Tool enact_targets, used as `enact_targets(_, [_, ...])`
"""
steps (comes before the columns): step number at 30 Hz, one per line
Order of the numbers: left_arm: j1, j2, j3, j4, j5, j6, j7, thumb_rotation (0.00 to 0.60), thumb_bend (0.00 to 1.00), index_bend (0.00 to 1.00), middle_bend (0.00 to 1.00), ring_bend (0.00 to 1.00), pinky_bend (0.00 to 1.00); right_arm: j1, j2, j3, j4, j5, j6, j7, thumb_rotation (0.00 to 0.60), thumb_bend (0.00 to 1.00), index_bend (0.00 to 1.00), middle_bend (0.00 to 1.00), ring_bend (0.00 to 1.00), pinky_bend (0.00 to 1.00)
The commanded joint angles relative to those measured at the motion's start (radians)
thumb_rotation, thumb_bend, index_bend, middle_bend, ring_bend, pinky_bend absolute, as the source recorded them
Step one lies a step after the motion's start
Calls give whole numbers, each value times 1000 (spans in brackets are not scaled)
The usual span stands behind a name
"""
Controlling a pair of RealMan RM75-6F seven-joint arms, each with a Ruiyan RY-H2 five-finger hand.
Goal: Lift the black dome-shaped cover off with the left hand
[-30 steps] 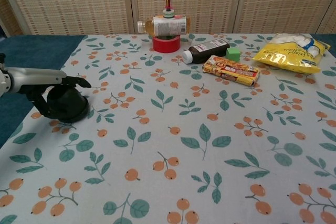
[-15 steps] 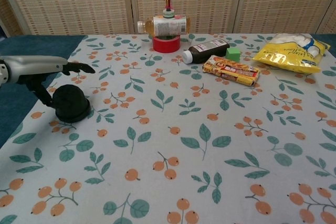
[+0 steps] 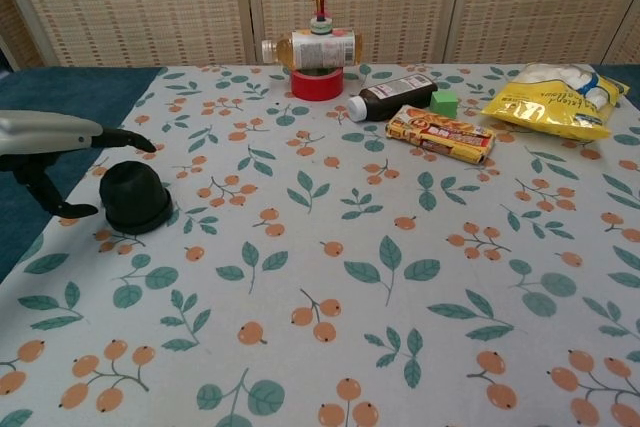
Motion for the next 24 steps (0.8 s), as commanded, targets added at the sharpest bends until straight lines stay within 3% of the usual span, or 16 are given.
enact_targets(1, [-14,-1,11,2,-24,9,27,600,361,0,0,0,60,2,1,-2,0,-3,-2,2,600,123,0,0,0,0])
enact_targets(24, [-25,-70,25,89,-31,58,31,600,352,264,0,0,70,2,4,-4,-4,-1,-2,4,600,124,0,0,0,0])
